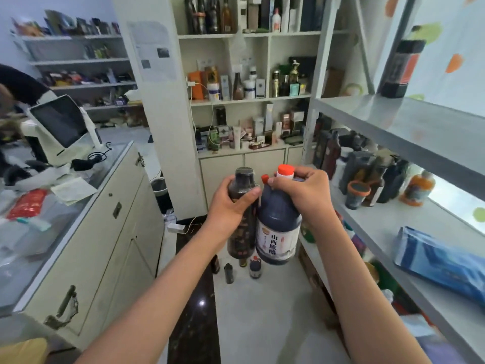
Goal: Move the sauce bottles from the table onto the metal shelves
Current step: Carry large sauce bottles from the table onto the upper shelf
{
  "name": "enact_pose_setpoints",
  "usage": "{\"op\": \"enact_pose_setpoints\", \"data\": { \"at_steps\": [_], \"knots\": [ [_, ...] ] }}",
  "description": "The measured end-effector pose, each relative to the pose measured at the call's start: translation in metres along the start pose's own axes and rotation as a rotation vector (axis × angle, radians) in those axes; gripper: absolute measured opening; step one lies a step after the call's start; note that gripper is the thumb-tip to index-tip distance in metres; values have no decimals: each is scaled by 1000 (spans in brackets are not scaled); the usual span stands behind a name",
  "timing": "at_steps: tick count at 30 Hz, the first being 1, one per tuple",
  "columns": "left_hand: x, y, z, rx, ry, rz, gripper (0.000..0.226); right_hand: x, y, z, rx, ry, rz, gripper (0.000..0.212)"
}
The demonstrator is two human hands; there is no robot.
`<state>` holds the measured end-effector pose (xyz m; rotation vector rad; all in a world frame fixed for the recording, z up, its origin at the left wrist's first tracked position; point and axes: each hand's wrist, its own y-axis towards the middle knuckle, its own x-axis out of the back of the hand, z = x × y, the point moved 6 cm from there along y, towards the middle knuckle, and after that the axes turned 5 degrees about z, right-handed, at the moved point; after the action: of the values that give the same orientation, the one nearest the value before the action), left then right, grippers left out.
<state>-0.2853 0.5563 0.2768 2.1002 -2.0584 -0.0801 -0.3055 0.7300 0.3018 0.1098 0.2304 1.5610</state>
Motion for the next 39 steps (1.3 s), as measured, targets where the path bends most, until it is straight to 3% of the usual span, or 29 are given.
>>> {"op": "enact_pose_setpoints", "data": {
  "at_steps": [10,14,18,23,26,31,36,39],
  "knots": [
    [-89,150,-5,-71,-61,144,38,82,117,10,61,-114,-189,19],
    [-125,235,-17,-144,-91,197,19,111,176,31,82,-172,-317,14],
    [-169,325,-48,-216,-107,302,15,146,242,60,95,-218,-431,16],
    [-226,410,-91,-276,-159,456,31,198,311,100,152,-267,-608,19],
    [-257,442,-117,-318,-217,511,23,227,337,122,194,-317,-671,23],
    [-311,474,-132,-329,-205,506,39,270,355,142,277,-393,-810,23],
    [-370,480,-128,-250,-203,544,32,310,355,143,284,-517,-851,17],
    [-401,478,-113,-186,-257,555,39,332,352,132,271,-513,-901,16]
  ]
}}
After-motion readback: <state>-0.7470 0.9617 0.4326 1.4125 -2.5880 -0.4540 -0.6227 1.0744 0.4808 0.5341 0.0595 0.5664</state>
